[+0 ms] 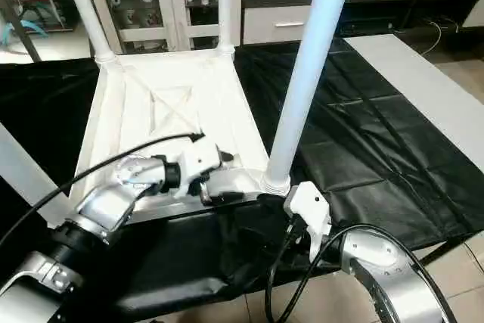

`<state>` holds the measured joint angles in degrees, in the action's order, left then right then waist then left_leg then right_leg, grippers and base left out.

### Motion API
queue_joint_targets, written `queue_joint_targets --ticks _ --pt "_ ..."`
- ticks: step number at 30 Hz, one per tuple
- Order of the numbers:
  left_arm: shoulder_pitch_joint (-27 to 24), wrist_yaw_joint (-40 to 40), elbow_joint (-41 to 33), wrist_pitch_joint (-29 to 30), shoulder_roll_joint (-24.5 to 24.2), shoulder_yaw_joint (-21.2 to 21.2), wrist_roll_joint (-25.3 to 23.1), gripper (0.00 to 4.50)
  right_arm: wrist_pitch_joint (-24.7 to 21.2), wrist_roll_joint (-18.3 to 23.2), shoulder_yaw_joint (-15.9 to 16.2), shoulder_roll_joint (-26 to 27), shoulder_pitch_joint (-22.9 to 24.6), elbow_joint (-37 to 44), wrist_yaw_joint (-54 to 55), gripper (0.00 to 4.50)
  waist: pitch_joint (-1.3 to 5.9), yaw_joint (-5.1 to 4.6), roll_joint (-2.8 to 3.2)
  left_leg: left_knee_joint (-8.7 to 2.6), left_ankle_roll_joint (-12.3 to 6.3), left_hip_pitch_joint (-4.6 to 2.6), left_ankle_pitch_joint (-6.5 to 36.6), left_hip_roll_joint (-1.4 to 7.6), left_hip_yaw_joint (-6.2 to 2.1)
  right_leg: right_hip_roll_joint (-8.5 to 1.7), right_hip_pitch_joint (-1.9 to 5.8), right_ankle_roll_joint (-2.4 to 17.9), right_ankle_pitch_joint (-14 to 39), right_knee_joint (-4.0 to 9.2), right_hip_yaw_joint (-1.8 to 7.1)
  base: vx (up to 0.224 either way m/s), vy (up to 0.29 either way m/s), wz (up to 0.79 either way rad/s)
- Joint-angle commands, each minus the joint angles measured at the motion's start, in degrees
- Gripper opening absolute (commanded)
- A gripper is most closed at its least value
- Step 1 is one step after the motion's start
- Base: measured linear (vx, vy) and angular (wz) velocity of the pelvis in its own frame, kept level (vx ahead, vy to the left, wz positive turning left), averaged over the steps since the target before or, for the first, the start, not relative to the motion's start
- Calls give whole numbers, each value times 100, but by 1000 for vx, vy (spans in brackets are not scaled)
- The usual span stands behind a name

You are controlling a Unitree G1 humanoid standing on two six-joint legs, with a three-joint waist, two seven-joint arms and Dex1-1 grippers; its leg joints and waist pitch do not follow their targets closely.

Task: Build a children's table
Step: Rotate table base

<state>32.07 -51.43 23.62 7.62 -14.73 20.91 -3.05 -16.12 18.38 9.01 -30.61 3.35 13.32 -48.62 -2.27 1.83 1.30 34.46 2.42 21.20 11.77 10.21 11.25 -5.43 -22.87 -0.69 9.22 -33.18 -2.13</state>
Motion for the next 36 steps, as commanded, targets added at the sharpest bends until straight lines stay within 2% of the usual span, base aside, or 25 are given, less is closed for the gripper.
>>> queue_joint_targets --ticks 1,5,9,15,20,23,26,27,31,36 --pt "62 88 197 -27 63 -7 -19 441 -42 5 -93 -72 4 124 -1 364 322 -3 -92 -454 -342 -55 1294 278 -133 -251 210 1147 1461 363 159 0 0 0" --pt "251 319 655 -26 230 -40 -56 441 -40 -5 -58 -66 -34 103 -14 364 325 3 -99 -437 -399 -48 1225 265 -124 -248 213 1184 1355 358 157 0 0 0" --pt "357 274 852 103 334 -54 -39 441 -47 -13 -38 -71 -37 107 -21 364 313 17 -92 -451 -384 -47 1293 273 -132 -261 213 1173 1511 378 157 0 0 0" --pt "447 311 967 274 385 39 -155 441 -55 -15 -46 -72 -18 134 0 364 315 13 -81 -450 -389 -49 1293 275 -133 -260 219 1192 1458 379 156 0 0 0" --pt "439 357 742 381 325 -116 -59 441 -52 -13 -64 -73 -3 153 17 364 314 4 -77 -461 -352 -47 1385 277 -143 -259 223 1171 1553 387 153 0 0 0" --pt "347 238 367 529 254 -235 96 441 -56 1 -86 -72 -1 164 25 364 314 0 -77 -467 -346 -40 1376 284 -149 -268 228 1193 1553 379 149 0 0 0" --pt "232 114 101 501 67 -95 -58 441 -71 -25 -125 -50 -27 147 110 364 309 -3 -103 -464 -382 -44 1339 287 -142 -264 215 1205 1537 377 153 0 0 0" --pt "215 138 102 473 10 -50 -136 441 -76 -26 -150 -36 -37 142 147 364 310 -9 -118 -460 -391 -47 1307 283 -135 -255 208 1183 1531 376 153 0 0 0" --pt "211 185 271 399 -140 -12 -273 441 -182 107 -292 -70 12 223 160 364 320 -1 -90 -455 -407 -52 1177 281 -134 -252 211 1184 1369 353 155 0 0 0" --pt "15 -69 -133 696 -405 -102 -76 441 -183 268 -842 -109 252 176 434 364 312 12 -83 -463 -381 -62 1235 284 -130 -265 206 1201 1416 355 157 0 0 0"
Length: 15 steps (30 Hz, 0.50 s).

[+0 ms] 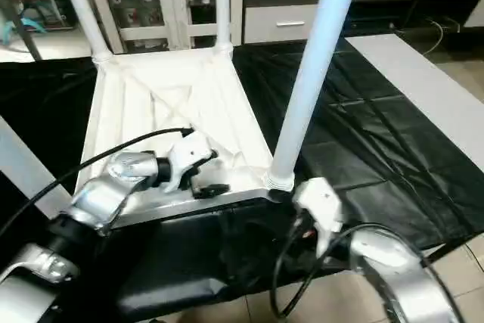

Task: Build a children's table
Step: Rotate table base

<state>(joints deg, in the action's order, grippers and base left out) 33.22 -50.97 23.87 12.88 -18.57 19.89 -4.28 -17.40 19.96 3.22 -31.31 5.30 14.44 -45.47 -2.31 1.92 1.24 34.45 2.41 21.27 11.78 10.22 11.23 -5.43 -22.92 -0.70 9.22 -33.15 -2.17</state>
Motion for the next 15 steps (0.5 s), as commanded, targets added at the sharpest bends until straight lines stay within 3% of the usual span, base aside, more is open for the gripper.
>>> queue_joint_targets --ticks 1,5,7,15 --pt "-105 -139 -235 285 38 -69 166 441 -51 147 -362 -54 82 27 143 364 306 0 -83 -468 -350 -71 1293 286 -124 -264 207 1204 1499 361 161 0 0 0" --pt "-31 -278 -425 701 370 -125 475 441 -37 175 -679 -257 219 -132 0 364 306 16 -68 -459 -334 -77 1324 282 -121 -267 205 1219 1607 379 163 0 0 0" --pt "-9 -302 -430 747 406 -106 513 441 -26 165 -713 -305 240 -159 -25 364 303 8 -91 -456 -362 -63 1335 271 -118 -262 210 1213 1617 392 157 0 0 0" --pt "170 -62 66 434 559 170 114 441 -35 117 -696 -454 281 -33 -117 364 310 -34 -91 -443 -443 -40 1327 265 -135 -256 222 1085 1730 421 142 0 0 0"
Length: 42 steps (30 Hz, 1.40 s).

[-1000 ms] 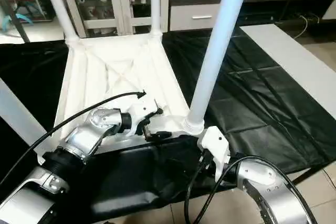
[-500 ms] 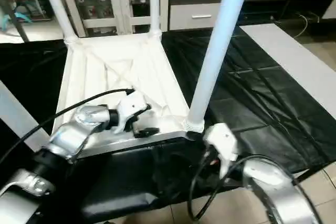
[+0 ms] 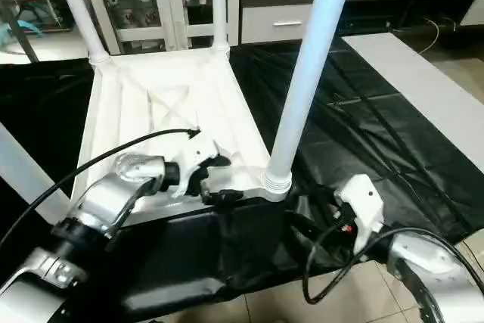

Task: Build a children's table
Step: Rotate table base

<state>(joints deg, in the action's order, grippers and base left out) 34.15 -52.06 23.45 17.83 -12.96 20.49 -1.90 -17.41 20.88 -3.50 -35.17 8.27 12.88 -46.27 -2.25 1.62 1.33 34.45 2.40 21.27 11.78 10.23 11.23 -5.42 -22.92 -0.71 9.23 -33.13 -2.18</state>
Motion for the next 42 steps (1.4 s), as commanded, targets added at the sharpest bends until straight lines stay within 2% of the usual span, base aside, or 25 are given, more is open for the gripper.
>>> queue_joint_targets --ticks 1,5,14,16,18,21,25,28,38,41,42 --pt "102 112 164 -101 0 151 -192 441 -48 28 6 -58 -19 154 -41 364 308 -1 -98 -444 -456 -41 1314 265 -137 -254 218 1076 1726 417 144 0 0 0" --pt "150 232 276 -111 50 212 -271 441 -64 36 118 -25 18 267 -59 364 303 9 -114 -448 -447 -49 1323 275 -135 -257 212 1080 1761 419 144 0 0 0" --pt "121 384 148 199 -23 384 -576 441 -23 -3 136 -47 81 264 -131 364 291 2 -112 -466 -399 -47 1439 280 -143 -261 203 1023 1932 438 148 0 0 0" --pt "50 528 -98 483 -3 330 -593 441 -25 1 137 -69 92 271 -126 364 288 -8 -114 -469 -384 -32 1439 277 -148 -266 216 1025 1969 431 145 0 0 0" --pt "11 578 -256 565 31 244 -508 441 -28 5 133 -78 92 275 -116 364 287 -18 -129 -461 -395 -34 1439 271 -144 -262 208 1023 1985 439 144 0 0 0" --pt "-36 568 -446 659 49 163 -399 441 -32 10 127 -80 90 279 -110 364 290 -26 -119 -458 -417 -37 1423 273 -145 -261 203 1034 1995 442 144 0 0 0" --pt "-156 457 -952 935 -95 34 -297 441 -28 13 127 -74 79 275 -124 364 299 -6 -99 -458 -452 -48 1314 288 -139 -250 200 1136 1691 411 148 0 0 0" --pt "-182 450 -1058 1106 -152 38 -275 441 -26 17 135 -75 72 269 -135 364 295 -3 -107 -453 -477 -43 1264 278 -137 -248 206 1132 1668 405 145 0 0 0" --pt "-195 364 -889 1376 123 123 -70 441 -37 6 216 -65 23 256 -165 364 289 2 -118 -455 -433 -36 1336 269 -138 -255 200 1058 1866 435 148 0 0 0" --pt "-63 523 -568 1191 171 230 -253 441 -34 -8 222 -63 21 255 -161 364 295 0 -113 -446 -468 -26 1300 259 -137 -245 204 1043 1815 438 146 0 0 0" --pt "-46 524 -500 1155 181 244 -265 441 -38 -6 223 -61 24 262 -160 364 292 2 -93 -453 -468 -32 1342 260 -142 -246 203 1017 1866 445 142 0 0 0"
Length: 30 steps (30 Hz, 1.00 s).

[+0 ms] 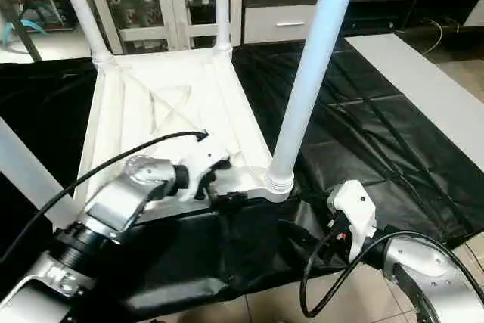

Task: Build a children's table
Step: Rotate table base

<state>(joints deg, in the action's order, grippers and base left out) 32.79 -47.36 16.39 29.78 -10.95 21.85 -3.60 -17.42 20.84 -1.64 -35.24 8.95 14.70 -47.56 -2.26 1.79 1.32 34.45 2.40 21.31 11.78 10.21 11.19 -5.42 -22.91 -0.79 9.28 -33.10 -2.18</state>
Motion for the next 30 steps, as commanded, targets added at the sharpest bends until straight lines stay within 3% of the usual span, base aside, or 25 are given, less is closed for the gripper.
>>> queue_joint_targets --ticks 1,6,7,13,15,21,30 --pt "113 78 269 -87 -29 146 -151 441 -38 -2 37 -53 -41 86 -30 364 291 -17 -104 -455 -450 -38 1393 264 -140 -250 202 1002 1942 451 141 0 0 0" --pt "254 219 585 -220 -16 239 -328 441 -57 -4 41 -45 -23 123 -30 364 294 -23 -97 -462 -403 -38 1453 263 -147 -243 205 980 1916 449 141 0 0 0" --pt "254 201 535 -195 -2 198 -274 441 -57 -4 41 -45 -16 126 -30 364 299 -16 -72 -461 -405 -43 1427 263 -149 -249 205 998 1884 446 144 0 0 0" --pt "218 204 241 -64 -92 44 -193 441 -67 6 15 -55 17 145 -22 364 307 -12 -87 -449 -492 -36 1271 277 -140 -256 219 1175 1557 413 142 0 0 0" --pt "196 180 238 -65 -111 59 -202 441 -71 6 24 -54 13 142 -26 364 306 -16 -119 -446 -514 -33 1251 275 -135 -253 220 1167 1580 413 139 0 0 0" --pt "211 69 509 -261 32 152 -151 441 -79 -24 108 -35 -93 87 -46 364 290 -14 -115 -454 -472 -39 1359 271 -139 -256 201 1069 1909 443 138 0 0 0" --pt "358 265 1200 -662 324 216 -220 441 -69 -44 162 -21 -163 70 -60 364 291 17 -102 -451 -470 -54 1366 274 -129 -253 189 1072 1834 453 146 0 0 0"
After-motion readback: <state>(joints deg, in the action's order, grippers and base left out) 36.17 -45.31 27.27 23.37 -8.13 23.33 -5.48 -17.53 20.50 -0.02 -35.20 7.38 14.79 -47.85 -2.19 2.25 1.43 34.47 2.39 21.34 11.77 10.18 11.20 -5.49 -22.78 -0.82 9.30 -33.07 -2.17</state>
